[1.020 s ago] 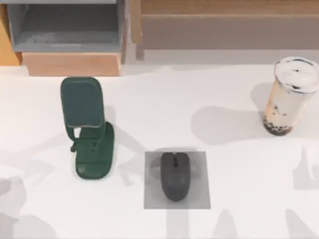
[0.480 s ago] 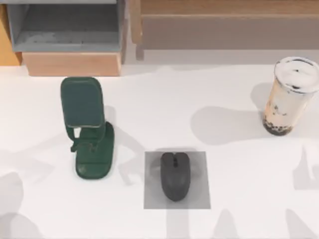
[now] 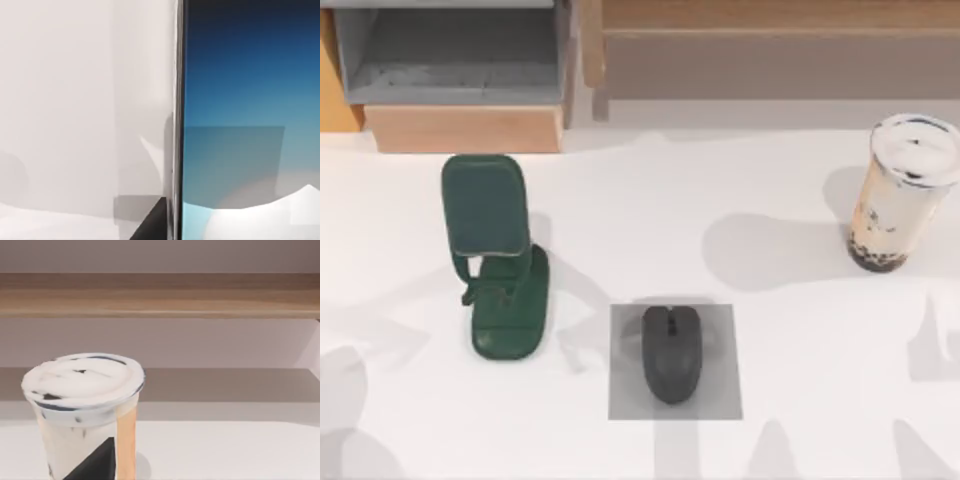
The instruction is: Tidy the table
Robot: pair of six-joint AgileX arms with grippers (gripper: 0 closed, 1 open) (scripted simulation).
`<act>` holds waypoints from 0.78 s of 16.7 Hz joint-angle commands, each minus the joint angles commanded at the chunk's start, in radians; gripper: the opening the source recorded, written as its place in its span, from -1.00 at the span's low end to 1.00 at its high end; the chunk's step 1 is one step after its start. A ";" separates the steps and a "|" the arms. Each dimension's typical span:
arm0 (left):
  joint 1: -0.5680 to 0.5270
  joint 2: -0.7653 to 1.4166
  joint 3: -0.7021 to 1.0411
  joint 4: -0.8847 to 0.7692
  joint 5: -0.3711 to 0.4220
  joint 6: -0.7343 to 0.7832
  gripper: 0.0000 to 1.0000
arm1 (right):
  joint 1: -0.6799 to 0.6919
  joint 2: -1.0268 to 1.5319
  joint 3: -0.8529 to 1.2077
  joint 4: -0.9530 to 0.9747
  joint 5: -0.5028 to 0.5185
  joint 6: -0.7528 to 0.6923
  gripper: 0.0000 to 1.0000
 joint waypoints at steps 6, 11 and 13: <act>0.000 0.000 0.000 0.000 0.000 0.000 -1.00 | 0.000 0.000 0.000 0.000 0.000 0.000 1.00; 0.000 0.000 0.000 0.000 0.000 0.000 -1.00 | 0.000 0.000 0.000 0.000 0.000 0.000 1.00; 0.000 0.000 0.000 0.000 0.000 0.000 -1.00 | 0.000 0.000 0.000 0.000 0.000 0.000 1.00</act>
